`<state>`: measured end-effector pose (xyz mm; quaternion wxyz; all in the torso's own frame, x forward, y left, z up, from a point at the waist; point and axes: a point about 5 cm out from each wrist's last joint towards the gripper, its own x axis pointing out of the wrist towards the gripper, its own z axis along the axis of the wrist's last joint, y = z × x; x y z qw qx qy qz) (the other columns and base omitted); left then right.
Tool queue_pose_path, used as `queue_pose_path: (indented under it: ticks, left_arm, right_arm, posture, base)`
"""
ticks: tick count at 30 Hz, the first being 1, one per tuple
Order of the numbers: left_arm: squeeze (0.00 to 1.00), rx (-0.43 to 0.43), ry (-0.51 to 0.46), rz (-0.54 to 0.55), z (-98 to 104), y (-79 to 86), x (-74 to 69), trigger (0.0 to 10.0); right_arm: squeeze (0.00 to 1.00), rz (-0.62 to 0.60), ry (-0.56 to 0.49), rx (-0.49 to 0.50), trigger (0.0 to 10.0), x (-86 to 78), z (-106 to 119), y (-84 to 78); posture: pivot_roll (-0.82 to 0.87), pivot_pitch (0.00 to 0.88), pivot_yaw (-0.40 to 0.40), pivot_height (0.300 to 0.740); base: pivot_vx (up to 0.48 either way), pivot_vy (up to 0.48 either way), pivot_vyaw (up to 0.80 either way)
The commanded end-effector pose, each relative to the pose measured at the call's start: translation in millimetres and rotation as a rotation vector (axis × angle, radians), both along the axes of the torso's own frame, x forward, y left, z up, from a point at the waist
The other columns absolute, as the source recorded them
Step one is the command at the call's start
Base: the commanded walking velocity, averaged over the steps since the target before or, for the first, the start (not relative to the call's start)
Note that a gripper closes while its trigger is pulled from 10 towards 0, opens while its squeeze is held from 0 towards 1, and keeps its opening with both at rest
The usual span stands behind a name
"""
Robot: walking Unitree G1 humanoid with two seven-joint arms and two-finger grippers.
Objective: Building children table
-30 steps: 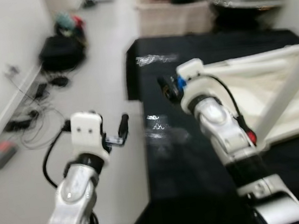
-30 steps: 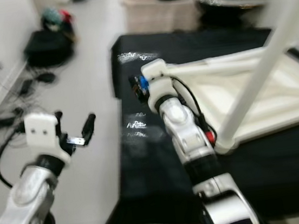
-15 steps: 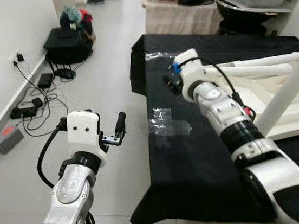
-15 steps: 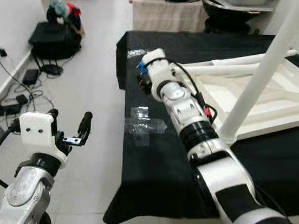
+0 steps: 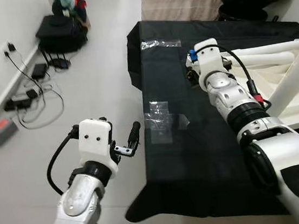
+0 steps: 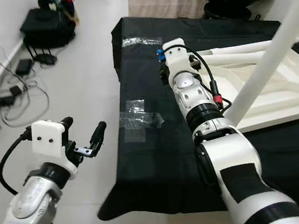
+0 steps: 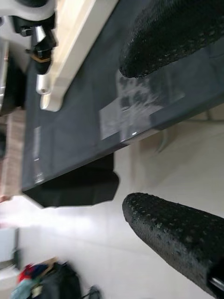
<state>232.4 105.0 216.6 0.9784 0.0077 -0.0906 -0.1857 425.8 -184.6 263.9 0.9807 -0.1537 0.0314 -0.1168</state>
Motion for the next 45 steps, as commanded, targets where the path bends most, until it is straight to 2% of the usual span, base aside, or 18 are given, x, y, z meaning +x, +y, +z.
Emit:
queue_pose_path:
  ticks: [1, 2, 9, 14, 17, 21, 26, 35, 37, 44, 45]
  left_arm:
    - [0.00, -0.006, 0.020, -0.023, -2, -4.3, -4.8, 10.0]
    - [0.00, -0.006, 0.023, -0.025, -2, -5.4, -5.8, 10.0]
    - [0.00, -0.005, 0.037, -0.029, -2, -7.7, -7.8, 10.0]
    - [0.00, -0.003, 0.046, -0.025, -3, -8.5, -9.7, 10.0]
    - [0.00, -0.005, 0.049, -0.022, -3, -9.2, -10.6, 10.0]
    - [0.00, -0.006, 0.048, -0.021, -2, -9.3, -11.2, 10.0]
    - [0.00, -0.009, 0.047, -0.016, -1, -8.2, -12.2, 10.0]
    - [0.00, -0.010, 0.053, -0.016, 0, -8.6, -15.2, 10.0]
    - [0.00, -0.012, 0.060, -0.016, -1, -8.2, -16.0, 10.0]
    - [0.00, -0.017, 0.074, -0.019, -1, -8.5, -19.5, 10.0]
    - [0.00, -0.018, 0.075, -0.020, -1, -8.9, -20.1, 10.0]
  right_arm:
    - [1.00, -0.041, 0.002, 0.009, 10.0, -0.8, -2, -7.7]
    - [0.00, -0.058, -0.012, 0.020, 10.0, -0.8, 0, -9.3]
    - [0.00, -0.042, -0.009, 0.072, 10.0, 0.2, 0, -7.2]
    - [0.00, 0.047, 0.024, 0.075, 10.0, 2.4, -1, 7.2]
    - [0.00, 0.161, 0.072, 0.087, 10.0, 3.8, -3, 23.2]
    - [0.00, 0.208, 0.093, 0.094, 10.0, 4.2, -3, 30.3]
    - [0.00, 0.191, 0.075, 0.088, 10.0, 4.8, 4, 28.0]
    - [0.00, 0.114, 0.024, 0.068, 10.0, 4.7, 19, 12.9]
    - [0.00, 0.096, 0.065, 0.022, 10.0, 3.7, 15, 5.3]
    - [0.00, 0.034, 0.116, -0.006, 10.0, 1.6, 8, -6.3]
    - [0.00, 0.033, 0.126, 0.013, 10.0, 1.3, 7, -7.3]
  posture:
    - [0.03, 0.303, -0.185, 0.740]
    - [0.03, 0.310, -0.188, 0.740]
    - [0.02, 0.322, -0.195, 0.740]
    - [0.01, 0.331, -0.197, 0.740]
    - [0.01, 0.333, -0.198, 0.740]
    - [0.01, 0.333, -0.198, 0.740]
    - [0.01, 0.337, -0.197, 0.740]
    - [0.00, 0.351, -0.193, 0.740]
    - [0.00, 0.365, -0.190, 0.740]
    - [-0.02, 0.388, -0.186, 0.740]
    - [-0.02, 0.394, -0.184, 0.740]
  base:
    - [0.000, 0.000, 0.00]
    - [0.000, 0.000, 0.00]
    - [0.000, 0.000, -0.55]
    - [0.000, 0.000, -0.15]
    - [0.000, 0.000, 0.00]
    - [0.000, 0.000, 0.00]
    - [0.000, 0.000, 0.00]
    - [0.000, 0.000, 0.00]
    - [0.000, 0.000, 0.00]
    - [0.000, 0.000, 0.00]
    - [0.000, 0.000, 0.00]
